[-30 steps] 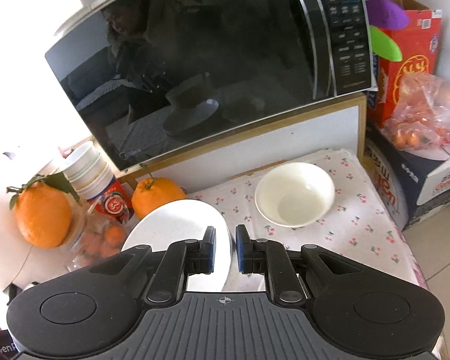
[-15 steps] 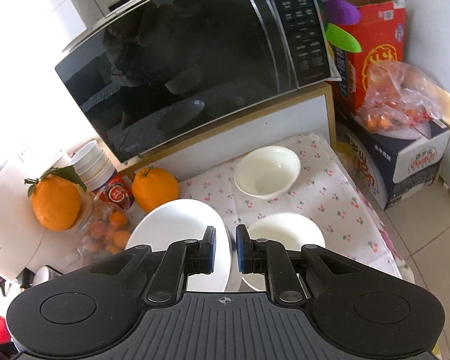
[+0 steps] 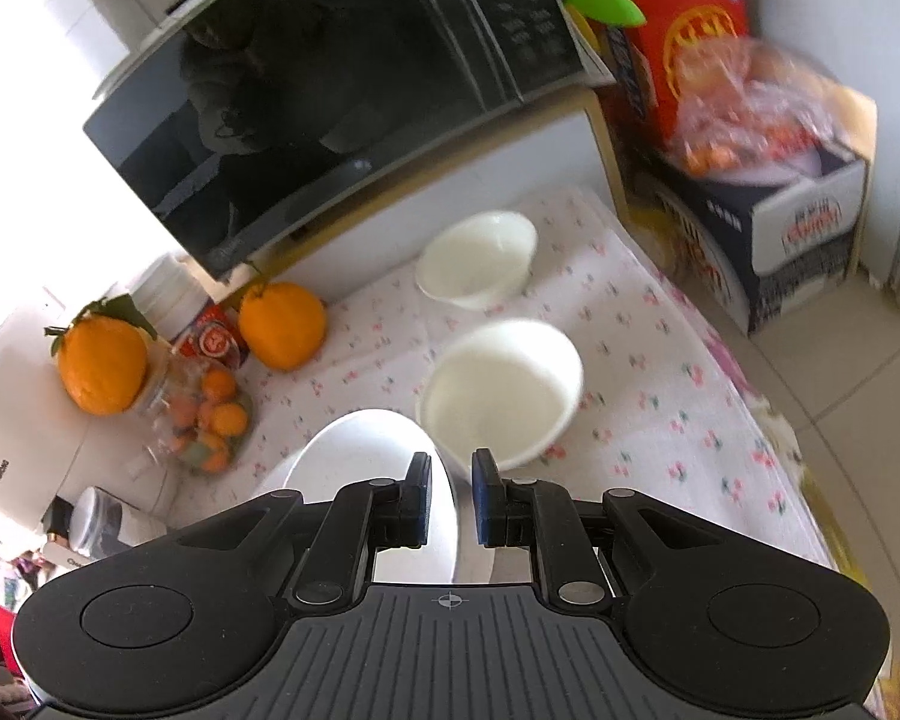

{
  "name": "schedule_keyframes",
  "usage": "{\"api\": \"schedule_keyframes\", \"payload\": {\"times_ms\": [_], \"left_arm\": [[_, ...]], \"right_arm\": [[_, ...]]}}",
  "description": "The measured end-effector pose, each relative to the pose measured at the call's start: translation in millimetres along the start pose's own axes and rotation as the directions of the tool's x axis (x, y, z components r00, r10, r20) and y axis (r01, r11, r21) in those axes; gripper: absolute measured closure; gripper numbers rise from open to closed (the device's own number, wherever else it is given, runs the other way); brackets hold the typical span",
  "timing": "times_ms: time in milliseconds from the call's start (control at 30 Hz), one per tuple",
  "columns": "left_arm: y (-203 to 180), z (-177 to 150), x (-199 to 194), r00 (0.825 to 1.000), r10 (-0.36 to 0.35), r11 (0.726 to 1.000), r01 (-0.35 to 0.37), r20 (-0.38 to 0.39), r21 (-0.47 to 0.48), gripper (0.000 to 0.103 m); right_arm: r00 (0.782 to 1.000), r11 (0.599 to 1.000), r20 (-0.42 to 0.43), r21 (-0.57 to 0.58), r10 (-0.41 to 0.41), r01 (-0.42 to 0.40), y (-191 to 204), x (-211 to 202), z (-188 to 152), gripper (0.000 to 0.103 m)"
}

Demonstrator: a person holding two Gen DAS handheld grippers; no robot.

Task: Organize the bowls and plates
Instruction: 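Lift the white bowl with both grippers and lower it beside the plate stack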

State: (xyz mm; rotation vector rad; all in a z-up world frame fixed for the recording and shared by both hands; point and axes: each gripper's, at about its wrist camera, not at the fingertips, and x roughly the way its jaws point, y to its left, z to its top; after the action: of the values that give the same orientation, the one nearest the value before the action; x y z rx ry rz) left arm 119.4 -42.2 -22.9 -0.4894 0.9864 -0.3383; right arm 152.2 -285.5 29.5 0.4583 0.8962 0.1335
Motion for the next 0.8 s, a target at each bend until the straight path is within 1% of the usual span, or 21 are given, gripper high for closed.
{"api": "schedule_keyframes", "payload": {"times_ms": [133, 433, 667, 800], "left_arm": [[-5, -10, 10, 1.0, -0.007, 1.0, 0.008, -0.026, 0.017, 0.09], [-15, -27, 38, 0.995, -0.019, 0.998, 0.025, -0.098, 0.063, 0.09], [-16, -32, 53, 0.99, -0.006, 0.998, 0.015, -0.142, 0.061, 0.09], [-15, -33, 56, 0.989, 0.007, 0.998, 0.003, -0.151, 0.065, 0.09]], "right_arm": [[0.999, 0.999, -0.031, 0.029, -0.019, 0.02, -14, 1, -4, 0.088], [0.993, 0.995, -0.075, 0.035, -0.091, 0.094, -40, 8, -7, 0.088], [0.98, 0.987, -0.128, 0.024, -0.154, 0.158, -53, 24, -12, 0.086], [0.974, 0.985, -0.151, 0.012, -0.17, 0.173, -56, 32, -14, 0.086]]}}
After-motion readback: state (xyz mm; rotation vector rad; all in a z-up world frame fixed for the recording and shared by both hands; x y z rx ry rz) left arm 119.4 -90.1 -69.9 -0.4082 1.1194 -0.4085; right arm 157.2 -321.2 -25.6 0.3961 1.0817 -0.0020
